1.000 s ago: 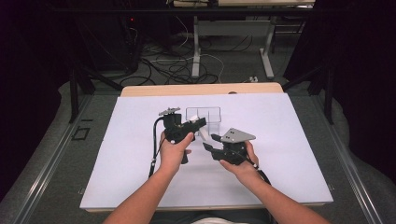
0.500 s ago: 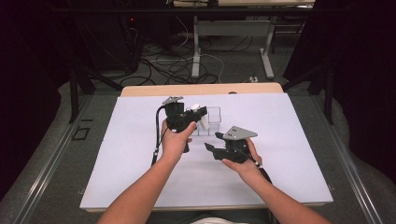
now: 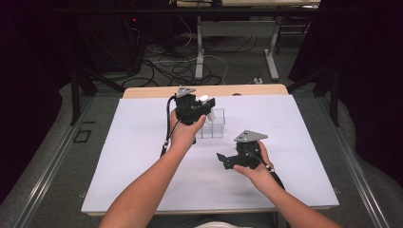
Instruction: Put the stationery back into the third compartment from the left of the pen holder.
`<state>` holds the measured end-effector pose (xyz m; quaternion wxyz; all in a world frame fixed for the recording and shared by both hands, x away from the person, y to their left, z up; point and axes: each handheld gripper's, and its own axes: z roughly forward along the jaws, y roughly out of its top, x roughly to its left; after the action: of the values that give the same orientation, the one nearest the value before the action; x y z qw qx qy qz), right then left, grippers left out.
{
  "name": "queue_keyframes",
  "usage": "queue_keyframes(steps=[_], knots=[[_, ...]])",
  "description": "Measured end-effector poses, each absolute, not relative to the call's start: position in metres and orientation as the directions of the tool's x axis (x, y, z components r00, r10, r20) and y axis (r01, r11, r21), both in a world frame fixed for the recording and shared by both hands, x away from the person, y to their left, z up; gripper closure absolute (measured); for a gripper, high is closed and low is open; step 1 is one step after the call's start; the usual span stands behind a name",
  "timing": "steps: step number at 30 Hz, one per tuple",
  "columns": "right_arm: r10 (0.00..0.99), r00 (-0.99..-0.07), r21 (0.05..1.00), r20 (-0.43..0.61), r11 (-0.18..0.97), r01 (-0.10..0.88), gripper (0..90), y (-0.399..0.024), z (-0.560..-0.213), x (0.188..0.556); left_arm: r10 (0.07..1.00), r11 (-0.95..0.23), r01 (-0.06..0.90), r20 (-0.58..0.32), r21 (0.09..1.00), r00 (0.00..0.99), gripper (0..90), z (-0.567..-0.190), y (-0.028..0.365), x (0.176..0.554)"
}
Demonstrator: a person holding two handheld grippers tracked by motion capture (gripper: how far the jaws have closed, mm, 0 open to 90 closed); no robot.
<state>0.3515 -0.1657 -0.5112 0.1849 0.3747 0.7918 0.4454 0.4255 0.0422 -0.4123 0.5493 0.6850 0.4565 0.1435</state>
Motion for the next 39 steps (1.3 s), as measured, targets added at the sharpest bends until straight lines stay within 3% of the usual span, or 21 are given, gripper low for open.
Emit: queue_keyframes(steps=[8, 16, 39], knots=[[0.781, -0.625, 0.827, 0.002, 0.350, 0.440, 0.0, -0.188, -0.515, 0.349, 0.804, -0.042, 0.430, -0.225, 0.902, 0.550, 66.5, -0.417, 0.030, 0.434], [0.798, -0.602, 0.824, 0.030, 0.321, 0.466, 0.0, -0.196, -0.522, 0.353, 0.824, -0.069, 0.422, -0.188, 0.904, 0.535, 66.5, -0.428, 0.021, 0.445], [0.796, -0.604, 0.802, 0.032, 0.341, 0.491, 0.0, -0.198, -0.535, 0.357, 0.855, -0.073, 0.469, -0.188, 0.880, 0.484, 66.5, -0.455, 0.012, 0.465]])
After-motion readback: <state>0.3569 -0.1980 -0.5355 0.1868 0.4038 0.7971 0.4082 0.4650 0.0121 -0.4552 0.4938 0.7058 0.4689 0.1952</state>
